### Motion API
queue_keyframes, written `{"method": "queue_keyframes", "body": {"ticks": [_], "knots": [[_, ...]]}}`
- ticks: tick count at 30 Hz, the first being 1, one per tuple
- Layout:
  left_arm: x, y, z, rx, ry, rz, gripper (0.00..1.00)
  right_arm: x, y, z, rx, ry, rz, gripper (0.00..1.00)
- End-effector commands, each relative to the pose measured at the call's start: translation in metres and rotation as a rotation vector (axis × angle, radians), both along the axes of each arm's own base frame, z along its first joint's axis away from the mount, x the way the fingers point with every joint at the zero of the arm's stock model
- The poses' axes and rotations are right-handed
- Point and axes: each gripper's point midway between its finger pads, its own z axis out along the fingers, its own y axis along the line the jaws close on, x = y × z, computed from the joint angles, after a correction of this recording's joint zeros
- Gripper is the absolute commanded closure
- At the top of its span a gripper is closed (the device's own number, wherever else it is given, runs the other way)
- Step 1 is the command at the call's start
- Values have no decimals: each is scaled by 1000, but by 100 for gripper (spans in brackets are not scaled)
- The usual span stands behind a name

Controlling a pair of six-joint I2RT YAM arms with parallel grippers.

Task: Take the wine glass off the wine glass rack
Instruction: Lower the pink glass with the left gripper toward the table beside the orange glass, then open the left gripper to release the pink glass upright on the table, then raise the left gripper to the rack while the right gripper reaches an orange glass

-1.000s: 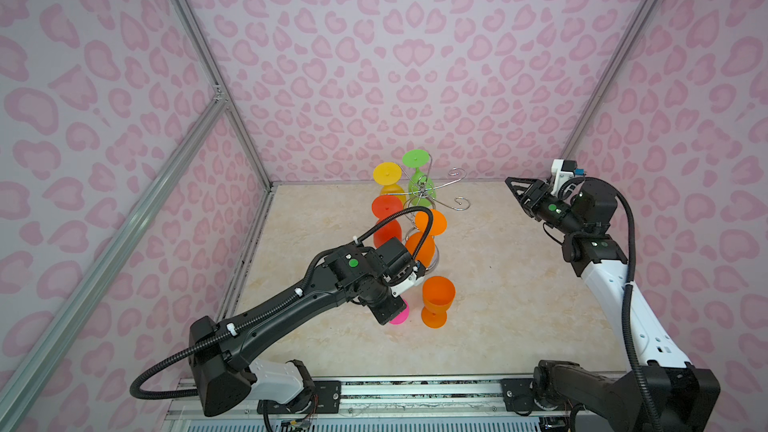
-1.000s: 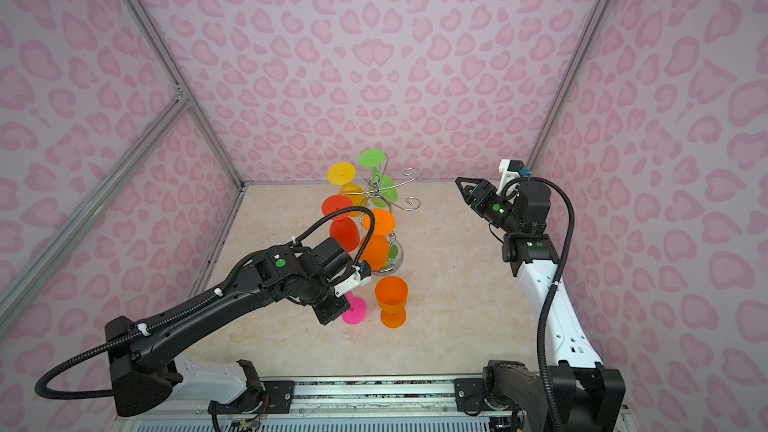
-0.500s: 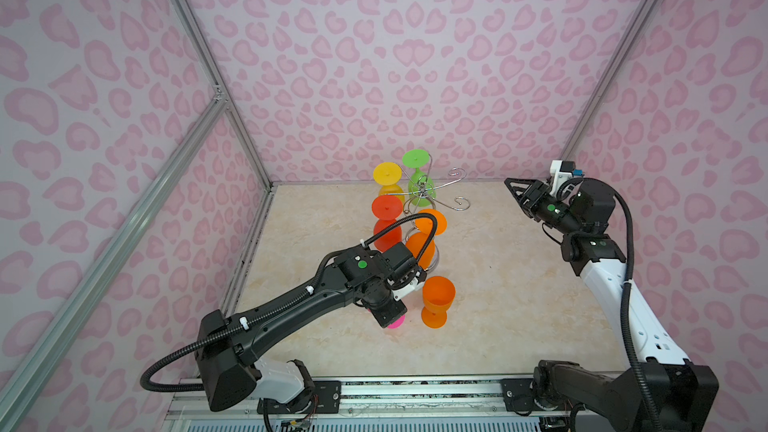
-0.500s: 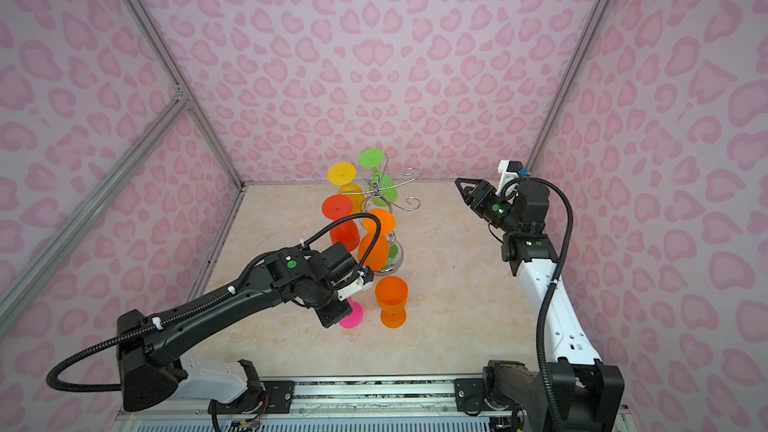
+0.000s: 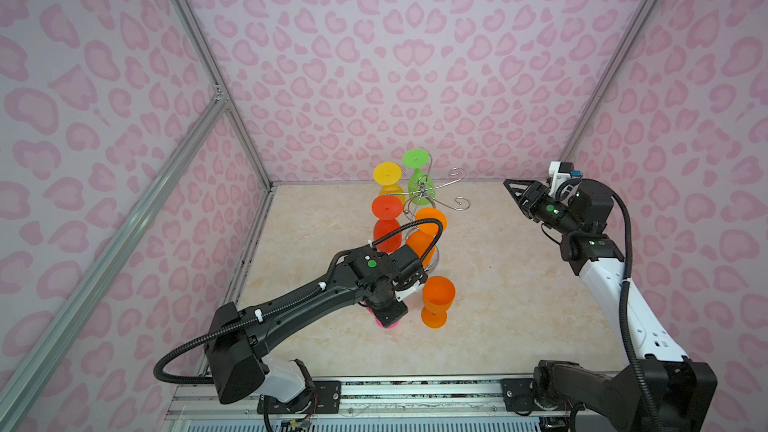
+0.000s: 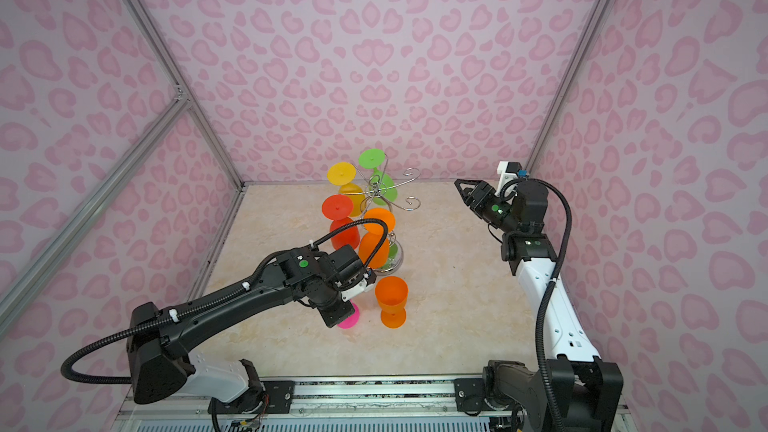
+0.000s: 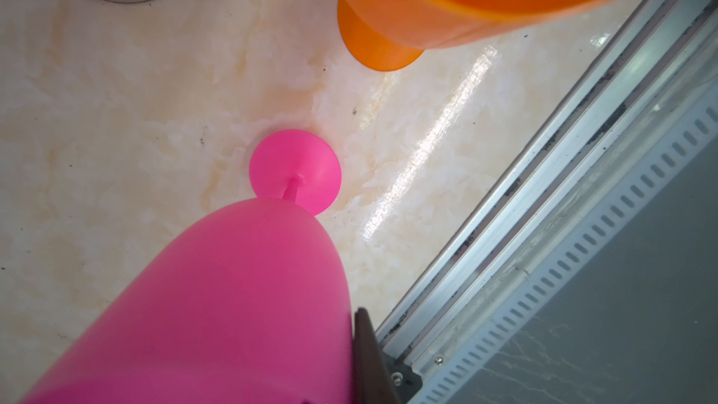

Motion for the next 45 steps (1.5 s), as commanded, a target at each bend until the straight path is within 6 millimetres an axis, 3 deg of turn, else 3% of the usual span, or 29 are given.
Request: {"method": "queue_keyframes", "body": {"ticks": [1, 12, 20, 23, 32, 40, 45], "knots": [[4, -1, -2, 10, -10, 15, 91, 0, 1, 1, -8, -22, 9, 47], [6, -7, 2, -1, -10, 17, 83, -2, 0, -1, -9, -16, 10, 47], [8, -4, 9, 7, -30, 30, 65, -4, 1, 1, -13, -20, 20, 47], [12, -8, 30, -33, -68, 38, 58, -4, 1, 1, -13, -20, 20, 47], [26, -2, 106, -203, -278, 85, 57, -14, 9, 7, -5, -32, 49, 47], [67, 20, 212, -522, -703, 306, 57, -48, 54, 9, -82, -11, 180, 47], [78, 30, 266, -816, -814, 419, 49, -71, 80, 4, -118, 16, 267, 47]]}}
